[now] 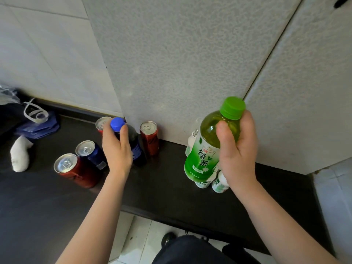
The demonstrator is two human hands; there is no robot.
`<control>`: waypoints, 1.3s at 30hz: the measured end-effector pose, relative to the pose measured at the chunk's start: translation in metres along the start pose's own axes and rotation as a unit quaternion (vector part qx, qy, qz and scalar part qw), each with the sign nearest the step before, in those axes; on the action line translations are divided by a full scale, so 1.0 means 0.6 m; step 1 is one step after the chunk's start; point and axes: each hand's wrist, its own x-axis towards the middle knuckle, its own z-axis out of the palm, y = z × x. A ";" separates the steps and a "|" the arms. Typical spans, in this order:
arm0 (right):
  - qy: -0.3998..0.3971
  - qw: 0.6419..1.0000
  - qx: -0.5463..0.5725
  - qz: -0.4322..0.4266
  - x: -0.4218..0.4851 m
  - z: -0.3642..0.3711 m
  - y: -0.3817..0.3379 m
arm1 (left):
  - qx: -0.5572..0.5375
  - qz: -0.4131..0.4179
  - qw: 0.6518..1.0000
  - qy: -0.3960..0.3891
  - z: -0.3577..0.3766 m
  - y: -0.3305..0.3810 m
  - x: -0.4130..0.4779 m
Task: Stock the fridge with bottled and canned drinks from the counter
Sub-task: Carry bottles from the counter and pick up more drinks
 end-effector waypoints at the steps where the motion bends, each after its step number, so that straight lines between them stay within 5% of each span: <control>1: -0.006 1.000 0.005 0.004 -0.004 0.004 0.000 | -0.005 -0.009 1.000 0.006 -0.006 0.002 -0.009; 13: -0.118 0.989 0.066 0.051 -0.055 0.024 0.026 | -0.057 -0.070 0.993 -0.082 -0.112 0.081 -0.114; 24: -0.318 0.941 0.114 0.029 -0.139 0.034 0.008 | -0.027 -0.107 0.993 0.051 -0.200 0.154 -0.284; 31: -0.480 0.861 0.167 0.021 -0.268 0.032 -0.008 | 0.029 -0.189 0.957 0.216 -0.282 0.171 -0.483; 39: -0.656 0.729 0.194 -0.020 -0.450 0.023 -0.075 | 0.083 -0.307 0.864 0.391 -0.378 0.193 -0.727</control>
